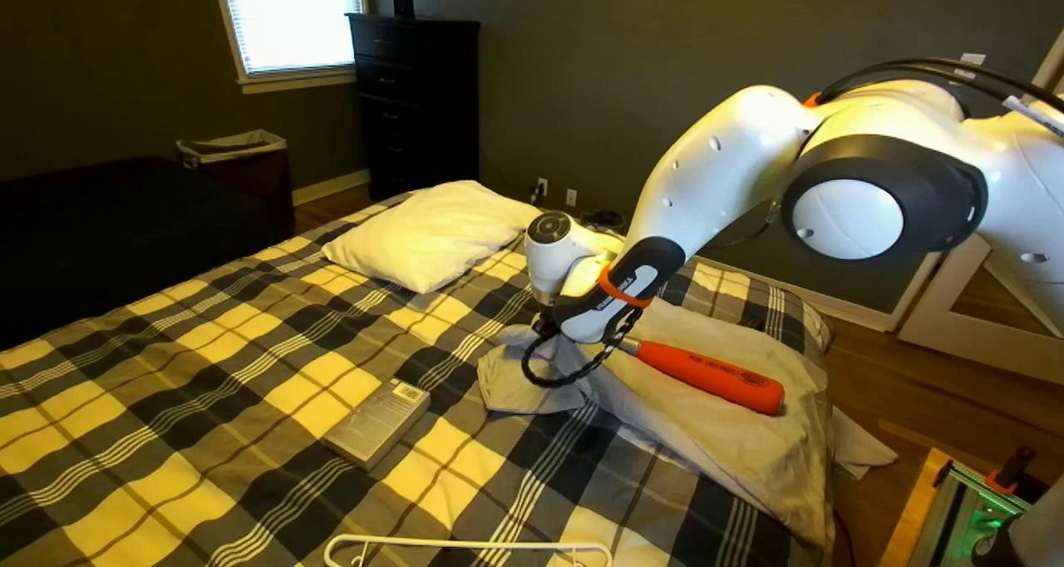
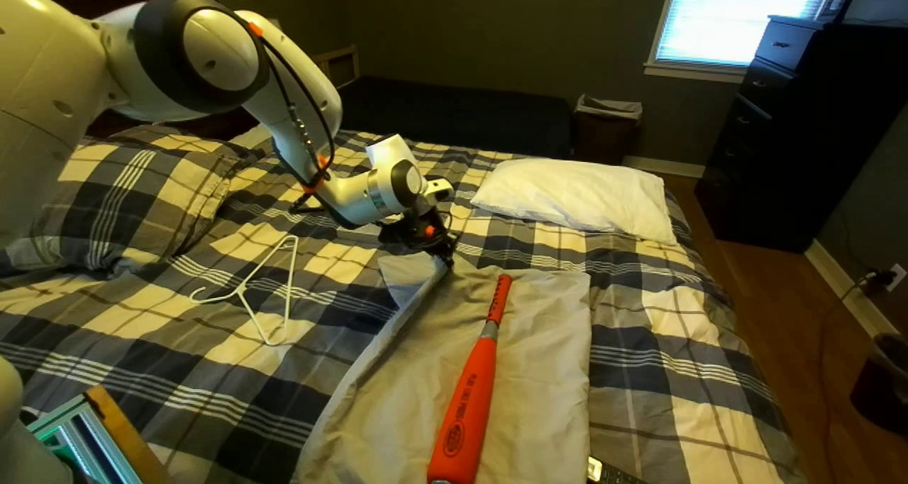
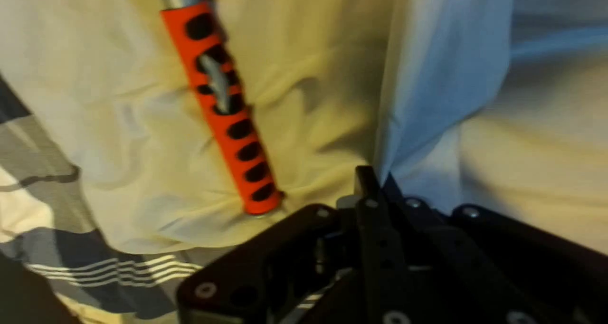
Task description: Fold the pillow case from left to right.
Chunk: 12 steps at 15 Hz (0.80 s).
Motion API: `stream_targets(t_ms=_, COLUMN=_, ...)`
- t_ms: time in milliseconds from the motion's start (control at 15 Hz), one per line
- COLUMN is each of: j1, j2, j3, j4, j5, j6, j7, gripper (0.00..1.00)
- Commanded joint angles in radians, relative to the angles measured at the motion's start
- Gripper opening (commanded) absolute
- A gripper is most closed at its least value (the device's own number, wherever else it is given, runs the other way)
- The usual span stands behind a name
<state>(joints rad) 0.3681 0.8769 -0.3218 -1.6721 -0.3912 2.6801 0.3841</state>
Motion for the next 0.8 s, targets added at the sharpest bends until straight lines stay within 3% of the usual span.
stream_targets(t_ms=0, j1=-0.017, j2=-0.02, j3=-0.027, j4=-0.006, j5=-0.003, j6=-0.002, j7=0.013, gripper=0.0)
stream_targets(t_ms=200, j1=-0.043, j2=-0.039, j3=-0.032, j4=-0.008, j5=-0.007, j6=-0.002, j7=-0.001, gripper=0.0)
stream_targets(t_ms=333, j1=-0.097, j2=-0.037, j3=-0.003, j4=0.019, j5=0.029, j6=-0.03, j7=-0.042, gripper=0.0)
stream_targets(t_ms=733, j1=-0.225, j2=-0.068, j3=-0.066, j4=0.07, j5=0.032, j6=-0.073, j7=-0.047, gripper=0.0)
